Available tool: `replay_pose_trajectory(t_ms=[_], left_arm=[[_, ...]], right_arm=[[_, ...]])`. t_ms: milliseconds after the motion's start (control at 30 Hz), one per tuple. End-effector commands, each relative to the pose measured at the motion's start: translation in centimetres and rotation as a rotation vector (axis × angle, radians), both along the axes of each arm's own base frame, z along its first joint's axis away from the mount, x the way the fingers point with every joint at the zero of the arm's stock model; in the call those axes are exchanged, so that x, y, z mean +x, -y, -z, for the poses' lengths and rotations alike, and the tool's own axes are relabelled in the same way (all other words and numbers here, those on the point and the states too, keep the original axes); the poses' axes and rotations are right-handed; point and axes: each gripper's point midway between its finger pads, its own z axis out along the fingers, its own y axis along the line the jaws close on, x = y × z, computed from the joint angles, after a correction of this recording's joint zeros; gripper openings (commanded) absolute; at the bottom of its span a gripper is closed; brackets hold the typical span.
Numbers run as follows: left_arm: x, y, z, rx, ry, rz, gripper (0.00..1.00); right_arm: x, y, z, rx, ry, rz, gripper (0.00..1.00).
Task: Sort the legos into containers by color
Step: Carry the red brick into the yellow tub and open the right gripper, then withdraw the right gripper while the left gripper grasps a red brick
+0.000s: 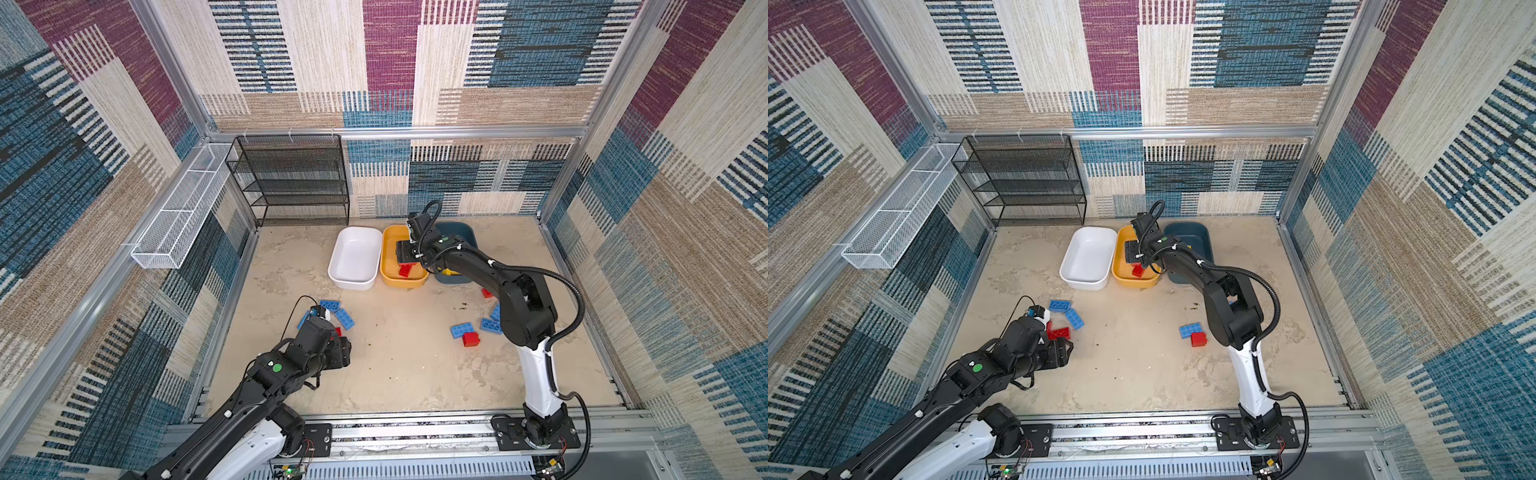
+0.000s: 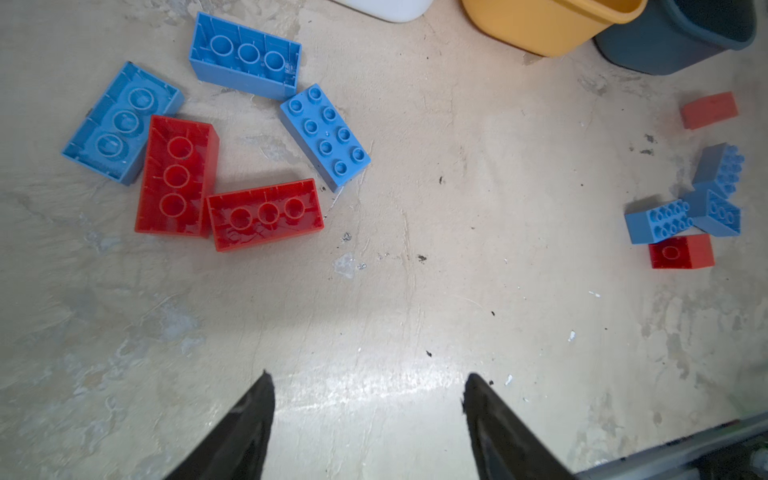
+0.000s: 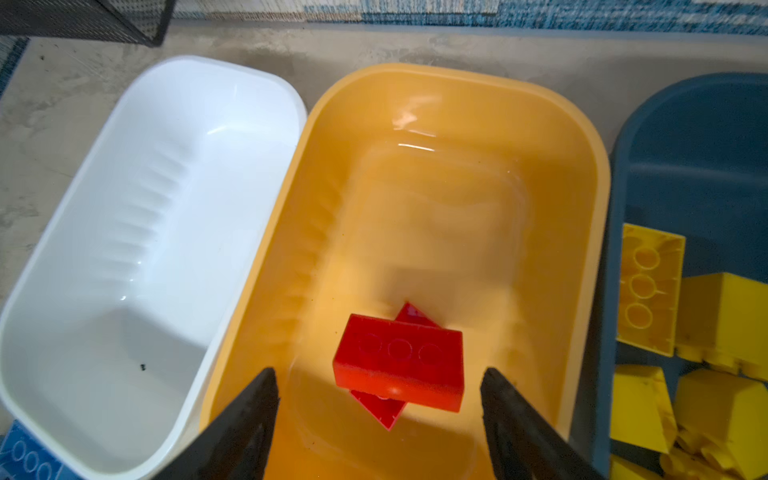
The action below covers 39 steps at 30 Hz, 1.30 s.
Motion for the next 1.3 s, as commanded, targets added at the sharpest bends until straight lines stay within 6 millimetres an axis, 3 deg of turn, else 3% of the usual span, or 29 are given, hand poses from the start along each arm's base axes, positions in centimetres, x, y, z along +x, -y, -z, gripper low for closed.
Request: replay_pose_trajectory(t_ms=[0, 200, 367, 533, 833, 1000, 1267], left_arm=[[1.1, -0.1, -0.6, 0.014, 0.026, -0.036, 0.73], [1.8, -0.9, -1.3, 0.071, 0.035, -0.065, 0.75], [2.6, -2.3, -1.3, 0.138, 0.040, -0.114, 0.76], [3.7, -2.8, 0.4, 0.175, -0.004, -0.148, 0.79], [5.1, -2.6, 5.8, 0.233, -0.143, -0.197, 0.85], [5.2, -2.8, 7.9, 0.237, -0.181, -0.219, 0.86], [6.1, -3.0, 9.2, 0.250, -0.208, -0.247, 0.83]], right_arm=[[-0.4, -0.2, -3.9, 0.053, 0.088, -0.023, 0.82], [-2.6, 0.3, -8.1, 0.103, 0.150, -0.066, 0.90], [-6.2, 1.6, -10.5, 0.180, 0.196, -0.094, 0.91], [-10.6, 3.2, -9.5, 0.231, 0.183, -0.119, 0.91], [-16.9, 6.7, -7.8, 0.268, 0.172, -0.115, 0.93], [-18.7, 8.0, -6.8, 0.259, 0.165, -0.113, 0.93], [-19.9, 8.4, -5.7, 0.245, 0.142, -0.128, 0.90]])
